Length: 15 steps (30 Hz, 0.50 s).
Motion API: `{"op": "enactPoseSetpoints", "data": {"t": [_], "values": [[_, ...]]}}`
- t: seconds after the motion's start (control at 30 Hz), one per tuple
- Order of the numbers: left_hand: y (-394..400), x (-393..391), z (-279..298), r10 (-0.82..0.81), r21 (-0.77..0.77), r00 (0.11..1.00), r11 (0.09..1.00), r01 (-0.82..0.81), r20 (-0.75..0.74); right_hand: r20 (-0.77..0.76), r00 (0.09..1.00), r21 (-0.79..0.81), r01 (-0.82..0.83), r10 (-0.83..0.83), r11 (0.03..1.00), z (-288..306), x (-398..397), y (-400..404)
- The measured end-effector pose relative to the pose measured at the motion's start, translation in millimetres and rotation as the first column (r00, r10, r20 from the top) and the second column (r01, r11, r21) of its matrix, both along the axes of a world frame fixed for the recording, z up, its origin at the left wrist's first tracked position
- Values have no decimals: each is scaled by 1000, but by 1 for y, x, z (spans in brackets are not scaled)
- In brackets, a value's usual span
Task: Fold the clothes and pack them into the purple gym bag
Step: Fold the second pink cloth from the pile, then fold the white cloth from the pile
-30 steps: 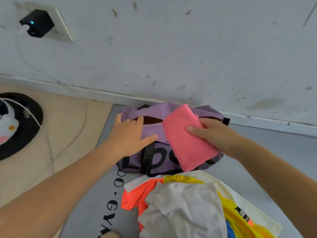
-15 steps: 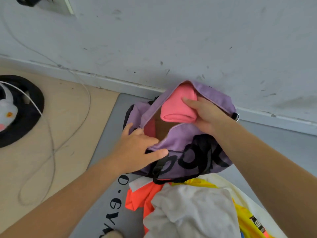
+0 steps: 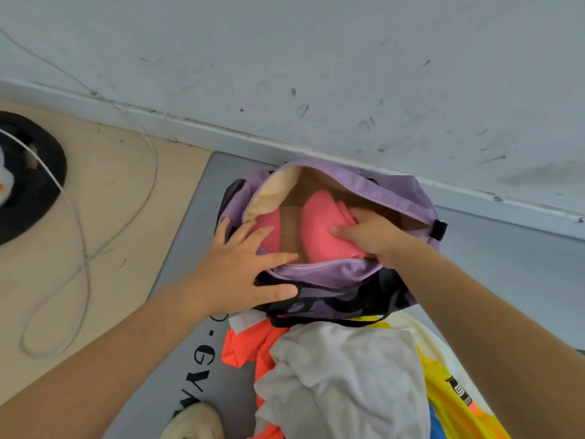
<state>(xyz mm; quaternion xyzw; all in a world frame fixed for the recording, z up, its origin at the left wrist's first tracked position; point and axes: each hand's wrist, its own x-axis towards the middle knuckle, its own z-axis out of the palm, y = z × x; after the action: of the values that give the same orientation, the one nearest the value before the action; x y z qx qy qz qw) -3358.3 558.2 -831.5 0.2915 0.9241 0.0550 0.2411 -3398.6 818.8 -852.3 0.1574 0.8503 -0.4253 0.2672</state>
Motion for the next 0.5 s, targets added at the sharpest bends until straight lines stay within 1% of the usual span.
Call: {"op": "enactPoseSetpoints", "data": {"t": [0.03, 0.07, 0.1, 0.13, 0.17, 0.2, 0.27, 0.3, 0.37, 0.4, 0.43, 0.47, 0.5], "values": [[1, 1, -1, -4, -2, 1000, 1000, 4, -4, 4, 988, -148, 151, -152, 977, -5, 4, -4], [2, 2, -2, -7, 2, 1000, 1000, 7, -10, 36, 967, -278, 251, -251, 927, -10, 7, -9], [2, 3, -3, -6, 8, 1000, 1000, 6, -16, 76, 950, -367, 309, -303, 878, -15, 8, -14], [3, 3, -4, -3, 13, 1000, 1000, 3, -22, 118, 937, -414, 349, -330, 841, -21, 8, -19], [4, 3, -4, 2, 16, 1000, 1000, -1, -24, 158, 927, -412, 376, -341, 830, -27, 8, -25], [4, 3, -5, 5, 16, 1000, 1000, -5, -25, 185, 921, -361, 388, -343, 848, -32, 8, -29], [5, 4, -6, 10, 12, 1000, 1000, -10, -26, 226, 912, -196, 388, -343, 901, -41, 6, -37], [5, 5, -7, 14, 10, 1000, 1000, -13, -25, 238, 908, -183, 391, -345, 902, -44, 5, -39], [5, 5, -7, 15, 5, 1000, 1000, -15, -27, 274, 891, -332, 441, -362, 834, -50, 3, -43], [4, 5, -6, 14, 4, 999, 1000, -14, -28, 283, 888, -383, 452, -363, 806, -50, 4, -44], [5, 5, -4, 15, 5, 1000, 1000, -15, -26, 268, 897, -373, 434, -353, 820, -48, 5, -45], [6, 5, -3, 17, 9, 1000, 1000, -17, -21, 206, 925, -294, 370, -319, 881, -45, 6, -43], [6, 5, -2, 21, 15, 1000, 1000, -21, -12, 107, 957, -177, 284, -269, 942, -38, 9, -40]]}}
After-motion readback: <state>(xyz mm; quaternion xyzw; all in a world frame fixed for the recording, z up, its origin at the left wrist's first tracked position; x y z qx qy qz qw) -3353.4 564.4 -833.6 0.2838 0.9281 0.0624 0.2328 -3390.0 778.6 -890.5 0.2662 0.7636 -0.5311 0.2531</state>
